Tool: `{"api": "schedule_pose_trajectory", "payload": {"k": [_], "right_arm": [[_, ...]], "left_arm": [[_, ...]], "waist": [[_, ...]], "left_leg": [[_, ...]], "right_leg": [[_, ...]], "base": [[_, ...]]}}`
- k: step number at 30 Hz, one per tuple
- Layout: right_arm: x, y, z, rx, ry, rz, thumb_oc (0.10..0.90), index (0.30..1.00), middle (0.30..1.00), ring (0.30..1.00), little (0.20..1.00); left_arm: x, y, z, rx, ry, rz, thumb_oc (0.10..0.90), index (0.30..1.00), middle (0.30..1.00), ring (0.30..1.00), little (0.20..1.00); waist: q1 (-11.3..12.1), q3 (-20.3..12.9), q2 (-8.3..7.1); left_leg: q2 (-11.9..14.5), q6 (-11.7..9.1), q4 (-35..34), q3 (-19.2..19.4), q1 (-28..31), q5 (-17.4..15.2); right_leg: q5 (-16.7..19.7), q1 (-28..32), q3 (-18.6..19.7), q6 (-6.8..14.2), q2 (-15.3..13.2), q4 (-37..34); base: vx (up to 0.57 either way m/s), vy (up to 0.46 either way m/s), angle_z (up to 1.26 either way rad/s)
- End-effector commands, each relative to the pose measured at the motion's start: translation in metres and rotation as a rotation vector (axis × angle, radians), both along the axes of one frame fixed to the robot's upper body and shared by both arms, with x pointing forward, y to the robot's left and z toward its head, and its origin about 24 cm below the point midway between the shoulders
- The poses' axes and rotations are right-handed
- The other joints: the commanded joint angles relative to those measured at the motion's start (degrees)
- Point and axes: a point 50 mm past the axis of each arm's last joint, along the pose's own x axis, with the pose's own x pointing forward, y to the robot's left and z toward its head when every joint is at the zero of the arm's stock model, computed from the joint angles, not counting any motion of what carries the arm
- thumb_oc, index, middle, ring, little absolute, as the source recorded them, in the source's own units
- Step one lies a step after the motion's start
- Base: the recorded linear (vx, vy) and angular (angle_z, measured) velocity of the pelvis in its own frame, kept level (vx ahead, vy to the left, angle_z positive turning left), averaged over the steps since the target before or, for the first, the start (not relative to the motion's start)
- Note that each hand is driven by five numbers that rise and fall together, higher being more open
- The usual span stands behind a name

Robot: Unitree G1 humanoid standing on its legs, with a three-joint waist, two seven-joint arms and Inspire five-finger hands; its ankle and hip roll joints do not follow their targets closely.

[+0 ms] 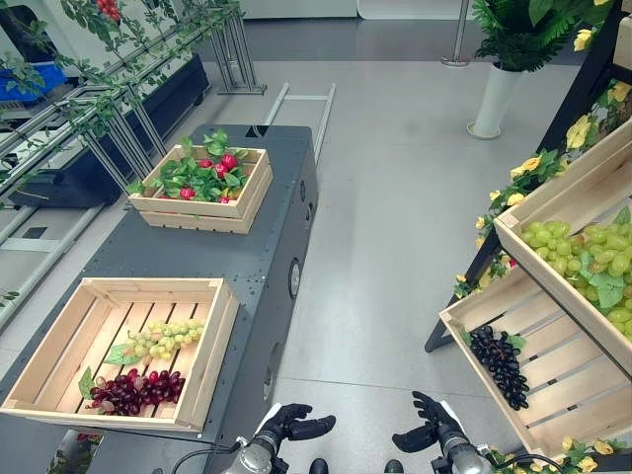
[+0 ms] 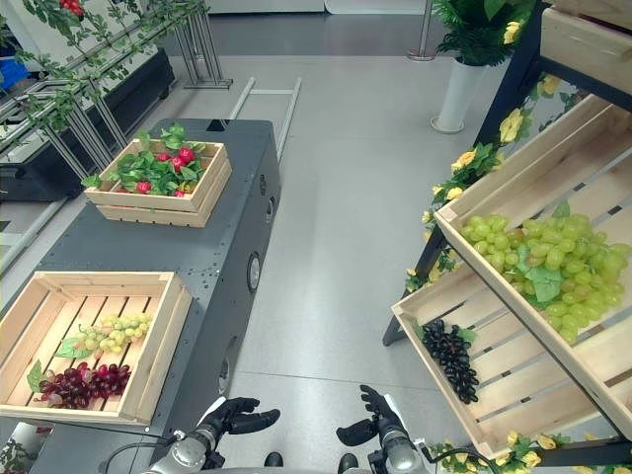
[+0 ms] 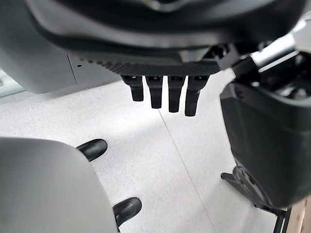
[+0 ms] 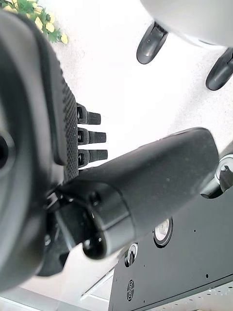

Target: Pick up the fruits from the basket on one side to the basket on the other side

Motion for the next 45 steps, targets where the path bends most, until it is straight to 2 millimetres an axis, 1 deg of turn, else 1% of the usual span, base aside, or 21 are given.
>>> {"api": "schedule_pose_trajectory", "payload": {"k": [1, 2, 5, 7, 17, 26, 28, 29, 31, 32, 33, 34, 35, 36, 37, 39, 40, 41, 42, 44, 45], "right_arm": [[0.033, 0.017, 0.015, 0.042, -0.127, 0.100, 0.800, 0.900, 0.900, 0.900, 0.900], [0.031, 0.016, 0.012, 0.046, -0.083, 0.101, 0.800, 0.900, 0.900, 0.900, 0.900], [0.023, 0.014, 0.006, 0.074, 0.007, 0.114, 0.800, 0.900, 0.900, 0.900, 0.900], [0.019, 0.012, 0.002, 0.085, 0.062, 0.137, 0.800, 0.900, 0.900, 0.900, 0.900], [0.025, 0.013, 0.003, 0.094, 0.086, 0.161, 0.800, 0.900, 0.900, 0.900, 0.900], [0.027, 0.012, 0.004, 0.118, 0.093, 0.123, 0.800, 0.900, 0.900, 0.900, 0.900], [0.026, 0.012, 0.004, 0.118, 0.096, 0.123, 0.800, 0.900, 0.900, 0.900, 0.900], [0.025, 0.012, 0.004, 0.112, 0.109, 0.128, 0.800, 0.900, 0.900, 0.900, 0.900], [0.023, 0.011, 0.003, 0.115, 0.118, 0.121, 0.800, 0.900, 0.900, 0.900, 0.900], [0.021, 0.008, 0.003, 0.119, 0.121, 0.104, 0.800, 0.900, 0.900, 0.900, 0.900], [0.020, 0.008, 0.003, 0.118, 0.122, 0.106, 0.800, 0.900, 0.900, 0.900, 0.900], [0.020, 0.004, 0.005, 0.116, 0.112, 0.092, 0.800, 0.900, 0.900, 0.900, 0.900], [0.019, 0.002, 0.005, 0.117, 0.107, 0.083, 0.800, 0.900, 0.900, 0.900, 0.900], [0.020, -0.004, 0.008, 0.118, 0.081, 0.043, 0.800, 0.900, 0.900, 0.900, 0.900], [0.021, -0.005, 0.008, 0.118, 0.078, 0.040, 0.800, 0.900, 0.900, 0.900, 0.900], [0.029, -0.014, 0.014, 0.114, 0.020, -0.033, 0.800, 0.900, 0.900, 0.900, 0.900], [0.036, -0.020, 0.017, 0.098, -0.001, -0.046, 0.800, 0.900, 0.900, 0.900, 0.900], [0.036, -0.021, 0.017, 0.097, -0.004, -0.046, 0.800, 0.900, 0.900, 0.900, 0.900], [0.041, -0.026, 0.020, 0.104, -0.019, -0.073, 0.800, 0.900, 0.900, 0.900, 0.900], [0.042, -0.029, 0.021, 0.110, -0.032, -0.086, 0.800, 0.900, 0.900, 0.900, 0.900], [0.041, -0.029, 0.021, 0.114, -0.040, -0.078, 0.800, 0.900, 0.900, 0.900, 0.900]], "left_arm": [[0.010, -0.001, 0.004, 0.004, -0.059, -0.023, 0.800, 0.900, 0.900, 0.900, 0.900], [0.012, -0.002, 0.005, -0.010, -0.081, -0.026, 0.800, 0.900, 0.900, 0.900, 0.900], [0.008, -0.004, 0.002, -0.038, -0.027, -0.037, 0.800, 0.900, 0.900, 0.900, 0.900], [0.007, -0.005, 0.002, -0.008, -0.026, -0.078, 0.800, 0.900, 0.900, 0.900, 0.900], [0.021, -0.005, 0.007, 0.052, -0.074, -0.140, 0.800, 0.900, 0.900, 0.900, 0.900], [0.028, -0.004, 0.012, 0.067, -0.129, -0.147, 0.800, 0.900, 0.900, 0.900, 0.900], [0.030, -0.006, 0.016, 0.038, -0.187, -0.144, 0.800, 0.900, 0.900, 0.900, 0.900], [0.036, -0.006, 0.023, -0.038, -0.274, -0.054, 0.800, 0.900, 0.900, 0.900, 0.900], [0.044, -0.004, 0.033, -0.069, -0.387, 0.035, 0.800, 0.900, 0.900, 0.900, 0.900], [0.061, 0.001, 0.052, -0.104, -0.526, 0.113, 0.800, 0.900, 0.900, 0.900, 0.900], [0.065, 0.002, 0.058, -0.111, -0.571, 0.132, 0.800, 0.900, 0.900, 0.900, 0.900], [0.077, 0.007, 0.077, -0.129, -0.690, 0.143, 0.800, 0.900, 0.900, 0.900, 0.900], [0.079, 0.008, 0.081, -0.134, -0.717, 0.143, 0.800, 0.900, 0.900, 0.900, 0.900], [0.094, 0.012, 0.105, -0.151, -0.852, 0.131, 0.800, 0.900, 0.900, 0.900, 0.900], [0.094, 0.012, 0.107, -0.152, -0.869, 0.129, 0.800, 0.900, 0.900, 0.900, 0.900], [0.115, 0.011, 0.139, -0.177, -1.034, 0.091, 0.800, 0.900, 0.900, 0.900, 0.900], [0.124, 0.013, 0.154, -0.137, -1.112, 0.089, 0.800, 0.900, 0.900, 0.900, 0.900], [0.124, 0.014, 0.155, -0.135, -1.114, 0.092, 0.800, 0.900, 0.900, 0.900, 0.900], [0.131, 0.021, 0.166, -0.067, -1.173, 0.109, 0.800, 0.900, 0.900, 0.900, 0.900], [0.137, 0.034, 0.178, -0.049, -1.203, 0.153, 0.800, 0.900, 0.900, 0.900, 0.900], [0.140, 0.048, 0.190, -0.019, -1.245, 0.211, 0.800, 0.900, 0.900, 0.900, 0.900]], "waist": [[1.29, 0.78, -2.44], [1.42, 0.78, -2.54], [1.67, 0.65, -2.78], [1.75, 0.41, -3.06], [1.61, 1.10, -3.13], [2.05, 2.21, -1.16], [2.12, 2.35, -0.77], [2.12, 2.43, -0.39], [2.11, 2.45, -0.19], [2.34, 2.46, -0.05], [2.45, 2.41, -0.03], [2.81, 2.39, 0.11], [2.81, 2.39, 0.15], [2.76, 2.85, 0.24], [2.70, 2.79, 0.24], [2.50, 3.77, 0.35], [2.98, 4.19, 0.57], [3.03, 4.22, 0.59], [3.39, 4.33, 0.77], [3.40, 4.05, 0.87], [3.32, 3.52, 0.90]], "left_leg": [[-3.30, 1.36, 0.54, 4.06, -0.66, -4.29], [-3.28, 1.38, 0.54, 4.07, -0.74, -4.33], [-3.35, 1.34, 0.54, 3.81, -0.57, -4.43], [-3.33, 1.32, 0.54, 3.75, -0.12, -4.63], [-3.49, 1.60, 0.54, 2.85, 2.14, -5.08], [-3.73, 1.05, 0.54, 1.49, 2.31, -4.38], [-3.66, 0.76, 0.54, 1.57, 2.11, -4.14], [-3.51, 0.43, 0.54, 2.05, 1.87, -3.95], [-3.38, 0.21, 0.54, 2.52, 1.72, -3.85], [-3.34, -0.07, 0.54, 2.88, 1.29, -3.56], [-3.34, -0.14, 0.54, 2.92, 1.09, -3.43], [-2.98, -0.46, 0.54, 4.44, 0.29, -3.00], [-2.72, -0.62, 0.54, 5.37, 0.06, -2.87], [-1.64, -1.54, 0.54, 9.62, -0.73, -2.17], [-1.57, -1.59, 0.54, 9.86, -0.91, -2.07], [0.01, -2.71, 0.54, 15.57, -0.94, -1.51], [-0.54, -2.25, 0.54, 14.03, -1.40, -1.34], [-0.61, -2.20, 0.54, 13.84, -1.43, -1.33], [-0.99, -1.66, 0.54, 12.85, -1.23, -1.58], [-1.22, -1.24, 0.54, 12.48, -0.76, -2.10], [-1.38, -0.83, 0.54, 12.72, -0.25, -2.69]], "right_leg": [[-2.53, 1.25, 1.05, 0.14, 0.58, 0.17], [-2.57, 1.16, 0.96, 0.07, 0.62, 0.17], [-2.65, 1.36, 0.62, 0.08, 0.64, 0.17], [-2.70, 1.72, 0.71, 0.01, 0.72, 0.17], [-3.21, 3.67, 1.35, -0.62, 1.12, 0.57], [-3.78, 4.48, -0.43, -1.19, 0.64, 0.54], [-3.80, 4.48, -0.88, -1.30, 0.45, 0.32], [-3.90, 4.34, -1.26, -1.44, 0.34, 0.17], [-4.03, 4.22, -1.47, -1.50, 0.30, 0.17], [-4.15, 4.10, -1.64, -1.63, 0.18, 0.17], [-4.17, 4.04, -1.70, -1.66, 0.14, 0.17], [-4.12, 3.91, -2.55, -1.68, -0.10, 0.17], [-4.12, 3.89, -2.99, -1.68, -0.20, 0.17], [-4.18, 3.95, -5.77, -1.72, -0.85, 0.37], [-4.17, 3.84, -6.03, -1.72, -0.90, 0.40], [-5.93, 2.90, -9.72, -1.82, -2.35, 3.37], [-6.21, 1.77, -9.91, -1.85, -3.31, 5.66], [-6.22, 1.71, -9.86, -1.82, -3.38, 5.84], [-6.26, 1.69, -9.73, -1.42, -4.16, 6.79], [-6.32, 2.06, -9.77, -1.02, -4.63, 6.94], [-6.29, 2.47, -10.05, -0.55, -5.14, 6.82]], "base": [[0.00, 0.000, 0.00], [-0.03, 0.002, 0.04], [-0.01, 0.000, 0.07], [0.00, -0.005, 0.10], [0.00, -0.023, 0.02], [-0.01, -0.075, 0.06], [0.02, -0.048, 0.08], [0.03, -0.017, 0.14], [0.03, 0.009, 0.13], [0.02, 0.037, 0.08], [0.02, 0.097, 0.14], [0.00, 0.090, 0.26], [-0.03, 0.181, 0.58], [-0.03, 0.127, 0.77], [-0.03, 0.186, 0.95], [-0.03, 0.272, 1.32], [-0.01, 0.283, 1.41], [0.08, 0.357, 1.14], [0.10, 0.279, 0.74], [0.13, 0.293, 0.52], [0.16, 0.286, 0.39]]}}
